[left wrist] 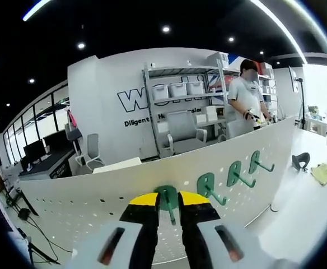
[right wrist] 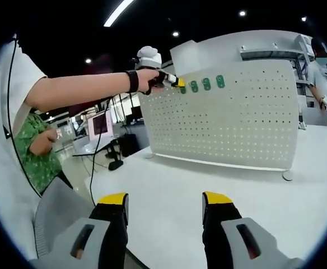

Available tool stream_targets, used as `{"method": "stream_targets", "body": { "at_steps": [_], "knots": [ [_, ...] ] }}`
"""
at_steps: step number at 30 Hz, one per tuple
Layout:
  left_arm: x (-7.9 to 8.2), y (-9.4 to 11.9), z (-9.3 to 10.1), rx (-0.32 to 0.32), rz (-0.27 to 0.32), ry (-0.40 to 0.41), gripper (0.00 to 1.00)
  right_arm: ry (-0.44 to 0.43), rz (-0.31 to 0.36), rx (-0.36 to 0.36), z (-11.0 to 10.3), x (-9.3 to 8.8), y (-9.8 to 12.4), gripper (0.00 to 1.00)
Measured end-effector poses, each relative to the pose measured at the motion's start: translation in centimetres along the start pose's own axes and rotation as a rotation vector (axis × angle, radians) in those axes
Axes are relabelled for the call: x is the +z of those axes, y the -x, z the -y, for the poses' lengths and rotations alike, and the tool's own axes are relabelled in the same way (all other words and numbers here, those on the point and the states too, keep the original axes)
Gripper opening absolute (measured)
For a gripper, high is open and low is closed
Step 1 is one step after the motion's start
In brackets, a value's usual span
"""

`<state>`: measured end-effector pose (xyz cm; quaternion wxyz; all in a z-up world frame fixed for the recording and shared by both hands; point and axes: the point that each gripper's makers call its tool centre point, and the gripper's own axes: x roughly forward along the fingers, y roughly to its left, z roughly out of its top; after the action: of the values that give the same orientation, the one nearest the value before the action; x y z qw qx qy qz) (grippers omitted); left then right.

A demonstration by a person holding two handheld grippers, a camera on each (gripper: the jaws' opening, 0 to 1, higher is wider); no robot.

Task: Insert the hook assembly into the mounting plate slot until the hook locks in place.

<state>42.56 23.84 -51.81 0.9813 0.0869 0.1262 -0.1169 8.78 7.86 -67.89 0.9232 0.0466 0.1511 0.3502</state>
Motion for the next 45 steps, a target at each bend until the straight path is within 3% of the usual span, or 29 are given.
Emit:
{"method": "stream_targets", "body": {
  "at_steps": [3, 11, 15, 24, 34, 42, 45],
  "knots": [
    [-0.3, 0.1, 0.0, 0.005, 0.0, -0.024, 0.21, -0.004, -0.002, 0.004, -0.1, -0.1, -0.1, 0.53],
    [-1.5, -0.1, 0.1, -0.001, -0.031, -0.01, 0.19, -0.003, -0.006, 0.008, -0.2, -0.2, -0.2, 0.53],
    [-2.4, -0.2, 0.1, -0.003, -0.059, 0.039, 0.17, -0.007, -0.003, 0.005, -0.1, -0.2, -0.1, 0.53],
    [-2.1, 0.1, 0.3, -0.005, -0.039, 0.056, 0.06, -0.007, -0.008, 0.006, -0.1, -0.4, -0.2, 0.53],
    [-2.2, 0.1, 0.4, -0.003, -0.047, 0.123, 0.04, -0.012, -0.006, 0.002, 0.0, -0.4, -0.2, 0.53],
    [-2.4, 0.2, 0.5, 0.002, -0.064, 0.095, 0.04, -0.006, -0.005, 0.005, -0.2, -0.2, -0.3, 0.53],
    [-2.6, 0.2, 0.7, 0.008, -0.083, 0.021, 0.04, -0.01, -0.005, 0.008, -0.2, -0.2, -0.4, 0.53]
  ]
}}
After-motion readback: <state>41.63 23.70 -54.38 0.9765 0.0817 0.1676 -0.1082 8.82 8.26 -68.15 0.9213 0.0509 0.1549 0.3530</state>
